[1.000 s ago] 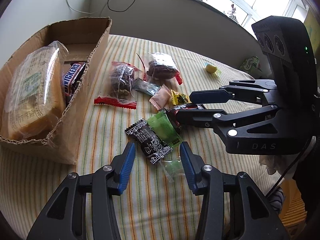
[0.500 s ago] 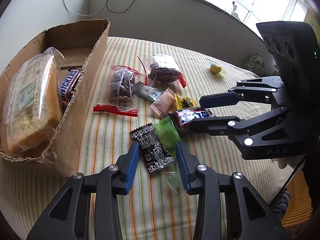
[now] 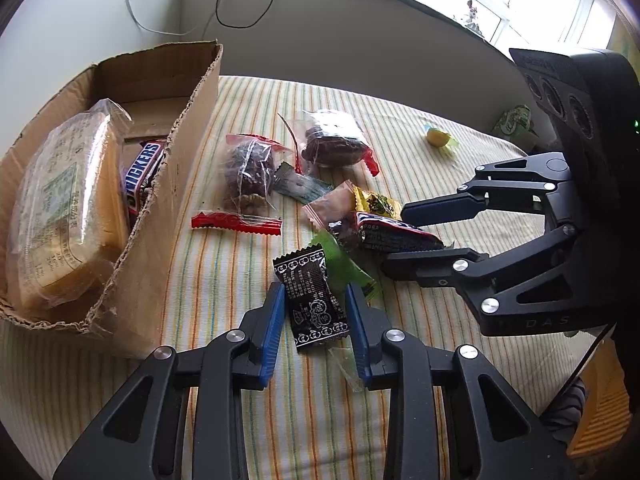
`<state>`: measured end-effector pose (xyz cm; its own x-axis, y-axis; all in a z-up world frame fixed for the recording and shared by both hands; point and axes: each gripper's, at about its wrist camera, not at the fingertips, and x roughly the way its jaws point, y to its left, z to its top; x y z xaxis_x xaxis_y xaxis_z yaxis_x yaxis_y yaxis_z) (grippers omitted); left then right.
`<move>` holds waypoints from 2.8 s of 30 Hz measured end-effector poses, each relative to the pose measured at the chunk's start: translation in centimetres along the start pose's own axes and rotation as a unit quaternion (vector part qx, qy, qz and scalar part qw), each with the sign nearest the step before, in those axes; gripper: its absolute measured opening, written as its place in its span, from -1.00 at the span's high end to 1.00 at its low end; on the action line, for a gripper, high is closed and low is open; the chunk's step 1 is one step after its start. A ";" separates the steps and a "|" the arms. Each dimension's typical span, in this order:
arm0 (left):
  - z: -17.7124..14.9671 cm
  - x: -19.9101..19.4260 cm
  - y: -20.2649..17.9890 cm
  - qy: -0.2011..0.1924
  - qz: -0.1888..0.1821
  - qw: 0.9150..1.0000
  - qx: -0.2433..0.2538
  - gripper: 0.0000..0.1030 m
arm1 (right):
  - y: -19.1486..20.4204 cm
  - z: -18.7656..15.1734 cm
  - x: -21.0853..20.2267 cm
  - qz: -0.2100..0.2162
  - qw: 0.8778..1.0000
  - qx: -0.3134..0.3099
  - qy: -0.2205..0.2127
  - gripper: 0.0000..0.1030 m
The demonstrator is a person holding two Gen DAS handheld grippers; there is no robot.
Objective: Organize snacks
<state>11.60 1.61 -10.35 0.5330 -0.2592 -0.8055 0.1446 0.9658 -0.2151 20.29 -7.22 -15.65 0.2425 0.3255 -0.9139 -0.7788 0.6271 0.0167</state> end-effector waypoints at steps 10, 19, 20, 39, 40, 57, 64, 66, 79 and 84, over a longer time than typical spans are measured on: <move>0.4 1.0 -0.9 -0.004 0.017 1.000 0.006 0.53 | 0.5 -1.6 -0.7 -0.018 1.000 0.017 -0.015 0.41; 0.0 0.8 -1.5 -0.010 0.008 1.000 0.001 0.56 | 0.8 -3.7 -2.0 -0.037 0.997 0.048 -0.036 0.41; 0.0 0.7 -1.5 -0.012 0.007 1.000 0.000 0.56 | 0.7 -3.9 -2.2 -0.039 0.997 0.053 -0.039 0.41; 1.2 -6.2 0.3 -0.080 -0.003 0.997 0.001 0.56 | 1.0 -1.3 -7.6 -0.052 0.991 0.079 -0.093 0.41; 1.5 -6.7 0.7 -0.085 -0.003 0.996 -0.002 0.56 | 1.2 -0.8 -7.8 -0.053 0.991 0.078 -0.095 0.41; 3.0 -10.5 11.5 -0.135 0.061 0.987 -0.065 0.56 | 4.8 11.0 -5.7 -0.056 0.991 0.046 -0.112 0.41; 2.8 -11.0 13.9 -0.139 0.073 0.985 -0.071 0.56 | 5.4 14.0 -3.2 -0.055 0.992 0.048 -0.103 0.41; 2.7 -11.1 14.3 -0.140 0.076 0.985 -0.070 0.56 | 5.5 14.5 -2.6 -0.056 0.992 0.049 -0.100 0.41; 3.1 -10.7 15.7 -0.135 0.074 0.985 -0.075 0.56 | 6.9 16.4 -0.6 -0.052 0.994 0.042 -0.088 0.40; 3.4 -10.5 15.7 -0.135 0.074 0.986 -0.071 0.56 | 7.1 16.5 -0.9 -0.054 0.993 0.040 -0.095 0.40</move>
<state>11.05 19.47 -3.37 0.7447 -0.0882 -0.6616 -0.0585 0.9788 -0.1964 24.12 8.65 -8.04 0.4326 0.3754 -0.8197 -0.6957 0.7173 -0.0386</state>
